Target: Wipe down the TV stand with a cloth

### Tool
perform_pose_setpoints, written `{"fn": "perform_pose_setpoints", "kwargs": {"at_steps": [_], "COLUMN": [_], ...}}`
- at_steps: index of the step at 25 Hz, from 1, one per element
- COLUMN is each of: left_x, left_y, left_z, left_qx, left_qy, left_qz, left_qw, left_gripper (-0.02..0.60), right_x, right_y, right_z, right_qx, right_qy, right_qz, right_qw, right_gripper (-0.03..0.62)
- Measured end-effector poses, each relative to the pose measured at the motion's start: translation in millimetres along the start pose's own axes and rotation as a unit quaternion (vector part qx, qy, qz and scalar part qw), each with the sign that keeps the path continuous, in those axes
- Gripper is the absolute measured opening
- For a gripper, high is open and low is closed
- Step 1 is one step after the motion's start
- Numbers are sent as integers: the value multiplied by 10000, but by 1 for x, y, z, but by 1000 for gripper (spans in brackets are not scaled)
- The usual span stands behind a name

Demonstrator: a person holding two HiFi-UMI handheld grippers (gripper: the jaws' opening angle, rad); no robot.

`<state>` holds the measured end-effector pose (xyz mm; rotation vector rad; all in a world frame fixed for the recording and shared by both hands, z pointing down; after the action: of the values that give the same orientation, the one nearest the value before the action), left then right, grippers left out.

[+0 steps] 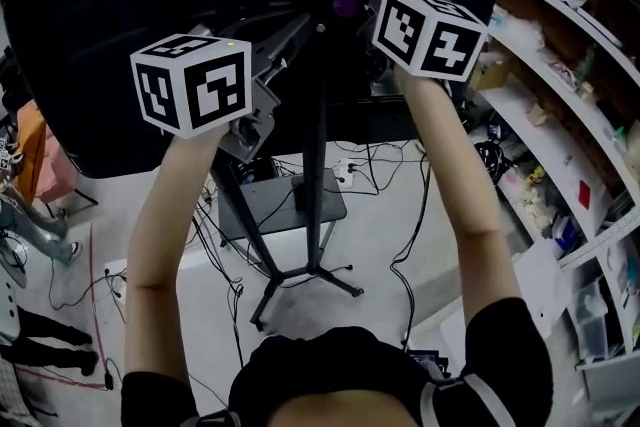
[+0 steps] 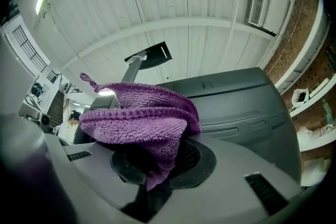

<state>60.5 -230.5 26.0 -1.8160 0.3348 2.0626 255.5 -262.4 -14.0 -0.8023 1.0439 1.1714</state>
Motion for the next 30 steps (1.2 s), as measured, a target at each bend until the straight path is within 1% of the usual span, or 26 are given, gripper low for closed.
{"fn": "perform_pose_setpoints", "kwargs": {"at_steps": [7,11,15,24,30], "left_x": [-3,-5,-5,-7,-7], "left_y": [-3,-3,-2,-2,-1], "left_z": [-4,-12,-16,-27,-29], "left_qx": [158,161,140,46,54], "left_qy": [54,47,-15,-7,-17], "left_qz": [8,28,44,55,41], "left_qw": [9999,9999,9999,10000,10000], "left_gripper": [6,6,6,6,6], "right_x": [3,4,6,14,16], "right_y": [-10,-23,-42,-92,-130], "right_z": [-2,0,5,21,33], "right_qx": [133,77,-128,-653,-1132], "right_qy": [-4,-27,-10,-62,-92], "right_qz": [-53,-28,60,106,31], "right_qw": [9999,10000,9999,9978,9935], "right_gripper": [64,64,64,64,64]}}
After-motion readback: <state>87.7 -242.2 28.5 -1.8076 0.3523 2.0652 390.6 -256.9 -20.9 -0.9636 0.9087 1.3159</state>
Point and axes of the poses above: the fingertips, and each gripper's own axes: z backward along the fingers, y to its left, x out of its top, the point moved 9 cm from there along z, backward along the fingers, and after that the axes turned 7 degrees about -x, right-handed, at the moved point
